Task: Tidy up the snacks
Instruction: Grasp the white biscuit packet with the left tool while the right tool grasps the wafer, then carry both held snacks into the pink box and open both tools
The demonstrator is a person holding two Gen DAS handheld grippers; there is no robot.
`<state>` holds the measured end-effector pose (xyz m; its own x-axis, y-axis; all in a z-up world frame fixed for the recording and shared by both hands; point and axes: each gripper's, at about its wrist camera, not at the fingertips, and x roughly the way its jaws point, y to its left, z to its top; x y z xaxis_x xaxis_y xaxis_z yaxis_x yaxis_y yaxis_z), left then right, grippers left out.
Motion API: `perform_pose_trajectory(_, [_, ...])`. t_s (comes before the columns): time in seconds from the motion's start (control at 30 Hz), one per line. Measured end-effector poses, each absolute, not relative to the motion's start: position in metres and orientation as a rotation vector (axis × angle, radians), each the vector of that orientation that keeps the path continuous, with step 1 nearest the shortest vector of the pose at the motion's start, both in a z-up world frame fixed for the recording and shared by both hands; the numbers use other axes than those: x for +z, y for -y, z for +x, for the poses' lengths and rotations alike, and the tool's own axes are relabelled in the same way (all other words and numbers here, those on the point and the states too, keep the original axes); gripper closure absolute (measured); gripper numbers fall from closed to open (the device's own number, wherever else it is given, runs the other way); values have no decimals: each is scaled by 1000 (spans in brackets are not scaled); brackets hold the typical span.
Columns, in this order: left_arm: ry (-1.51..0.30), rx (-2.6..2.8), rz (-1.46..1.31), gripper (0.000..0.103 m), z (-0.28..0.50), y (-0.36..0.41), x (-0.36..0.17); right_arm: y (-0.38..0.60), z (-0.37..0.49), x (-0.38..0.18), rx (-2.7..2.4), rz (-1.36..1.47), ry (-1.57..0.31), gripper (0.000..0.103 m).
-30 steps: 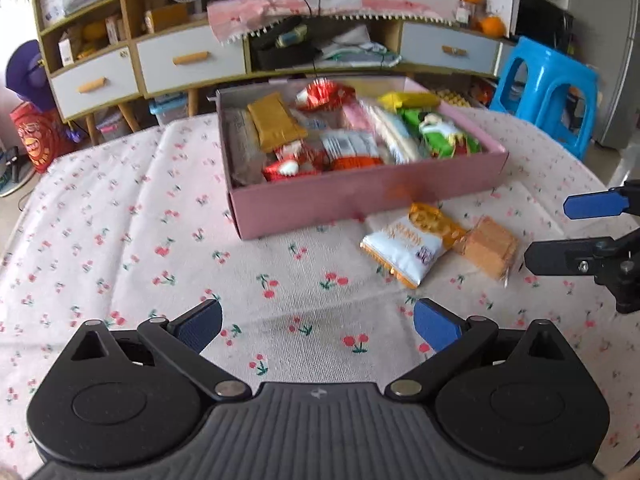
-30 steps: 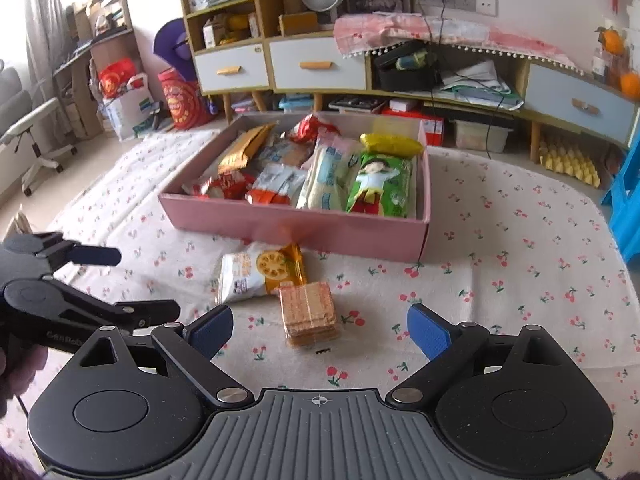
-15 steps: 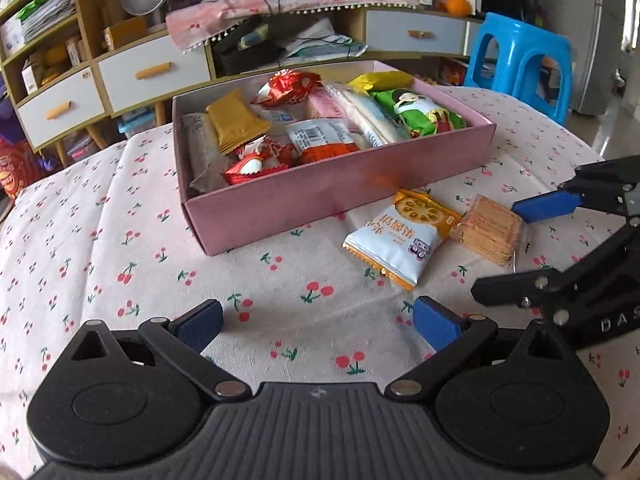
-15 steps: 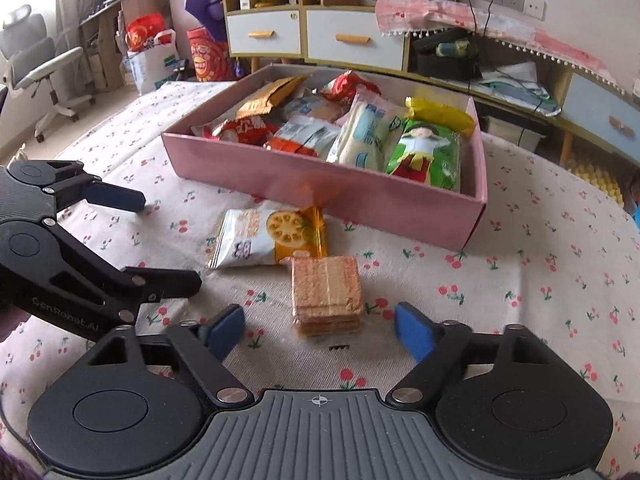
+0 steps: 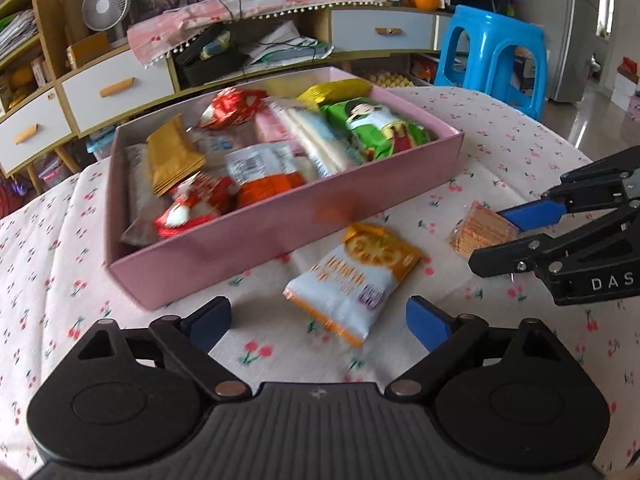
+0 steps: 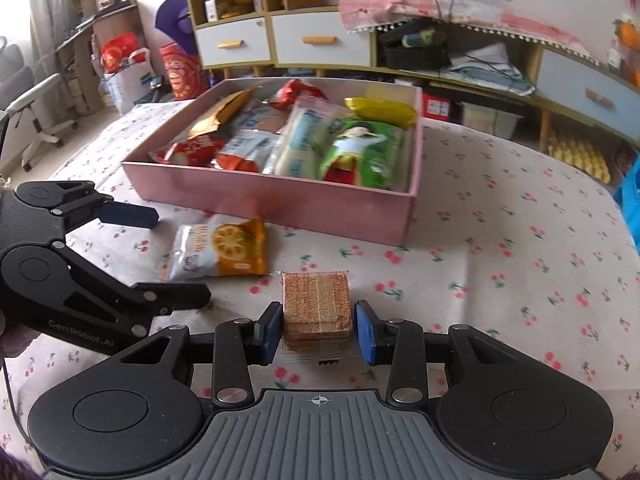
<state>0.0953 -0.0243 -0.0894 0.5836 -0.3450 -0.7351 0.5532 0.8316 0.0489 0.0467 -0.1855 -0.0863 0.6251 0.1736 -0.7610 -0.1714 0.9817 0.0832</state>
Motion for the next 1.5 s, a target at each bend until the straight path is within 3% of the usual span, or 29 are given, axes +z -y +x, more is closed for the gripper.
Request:
perform_pose_trajectory(0.2, [-768, -549, 294, 24, 95, 36, -88, 198, 43, -86, 178, 13, -880, 66])
perform_pose_trajectory(0.37, [-779, -568, 289, 46, 91, 42, -84, 201, 43, -86, 167, 14, -885, 66])
perform_pose_trajectory(0.57, [-805, -543, 287, 54, 88, 45, -81, 200, 44, -85, 153, 8, -893, 66])
perform_pose_trajectory(1.33, [-929, -401, 120, 60, 75, 40, -62, 196, 50, -75, 131, 140, -942, 67])
perform_pose_trajectory(1.5, [-937, -406, 43, 60, 75, 26, -54, 201, 51, -68, 146, 230, -946, 73])
